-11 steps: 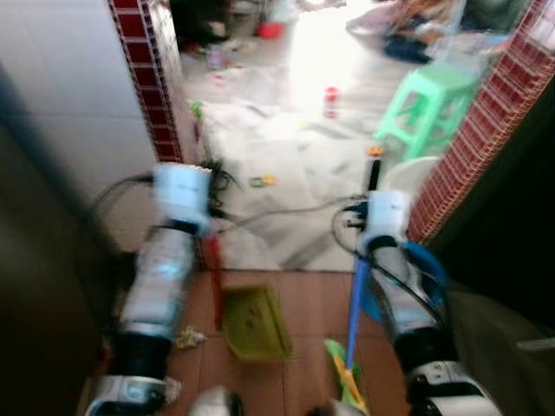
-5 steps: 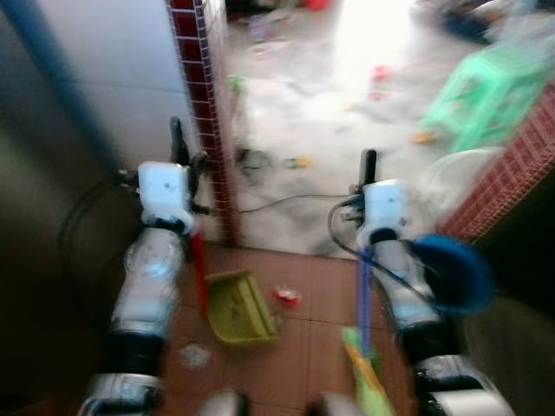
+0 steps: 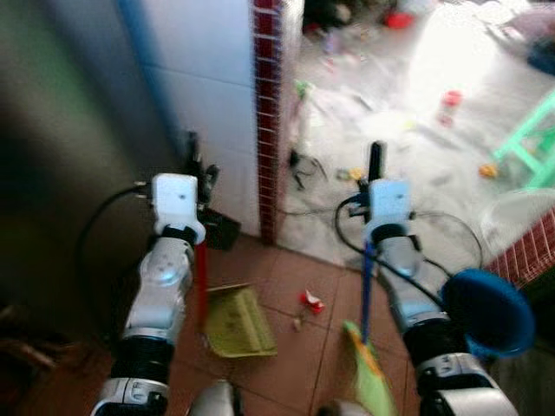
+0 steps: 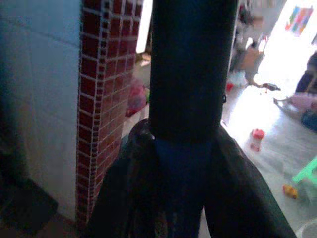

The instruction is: Sweep floor

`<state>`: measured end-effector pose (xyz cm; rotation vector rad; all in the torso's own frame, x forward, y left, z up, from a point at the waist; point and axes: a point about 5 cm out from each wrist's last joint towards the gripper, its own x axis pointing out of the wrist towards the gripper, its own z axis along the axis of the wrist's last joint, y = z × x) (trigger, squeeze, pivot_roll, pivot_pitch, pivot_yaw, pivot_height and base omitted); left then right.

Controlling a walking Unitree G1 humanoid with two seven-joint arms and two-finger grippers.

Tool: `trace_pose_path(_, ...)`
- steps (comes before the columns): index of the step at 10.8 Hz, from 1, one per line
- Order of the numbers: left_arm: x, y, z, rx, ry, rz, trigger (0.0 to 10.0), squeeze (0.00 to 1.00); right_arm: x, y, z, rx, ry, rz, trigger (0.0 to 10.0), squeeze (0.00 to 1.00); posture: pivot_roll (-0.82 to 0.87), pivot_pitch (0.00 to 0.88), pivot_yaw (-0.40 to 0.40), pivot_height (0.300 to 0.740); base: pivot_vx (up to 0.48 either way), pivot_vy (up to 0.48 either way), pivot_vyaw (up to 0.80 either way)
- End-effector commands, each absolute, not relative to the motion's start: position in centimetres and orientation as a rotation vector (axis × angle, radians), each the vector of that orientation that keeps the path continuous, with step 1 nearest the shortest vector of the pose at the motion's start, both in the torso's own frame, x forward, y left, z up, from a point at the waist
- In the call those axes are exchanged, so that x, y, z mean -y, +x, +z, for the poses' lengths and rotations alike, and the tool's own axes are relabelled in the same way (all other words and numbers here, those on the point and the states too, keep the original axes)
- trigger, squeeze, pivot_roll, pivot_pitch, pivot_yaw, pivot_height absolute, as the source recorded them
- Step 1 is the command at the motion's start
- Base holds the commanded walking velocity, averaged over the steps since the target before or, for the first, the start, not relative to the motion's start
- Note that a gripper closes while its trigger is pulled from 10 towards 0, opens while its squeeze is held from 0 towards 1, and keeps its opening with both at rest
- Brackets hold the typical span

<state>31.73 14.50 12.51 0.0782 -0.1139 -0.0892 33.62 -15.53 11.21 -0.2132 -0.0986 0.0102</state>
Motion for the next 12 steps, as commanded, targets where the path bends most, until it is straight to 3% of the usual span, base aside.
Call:
trace_pose_path(1,-14.2,32.0,13.8,0.180,0.062,-0.093,10.0,0.00,15.3,34.4,13.7,0.200,-0.242,0.021,10.0,0.00,0.02,0.000,-0.006,0.740,0.000,0.000,0.00)
trace_pose_path(4,-12.6,31.9,13.2,0.163,0.044,-0.121,10.0,0.00,15.1,35.6,16.5,0.307,-0.325,0.077,10.0,0.00,0.02,0.018,-0.003,0.740,0.000,0.000,0.00)
trace_pose_path(12,-10.3,32.1,10.1,0.045,0.067,-0.135,10.0,0.00,12.8,35.3,18.8,0.442,-0.194,0.267,10.0,0.00,-0.01,0.087,0.004,0.740,0.000,0.000,0.00)
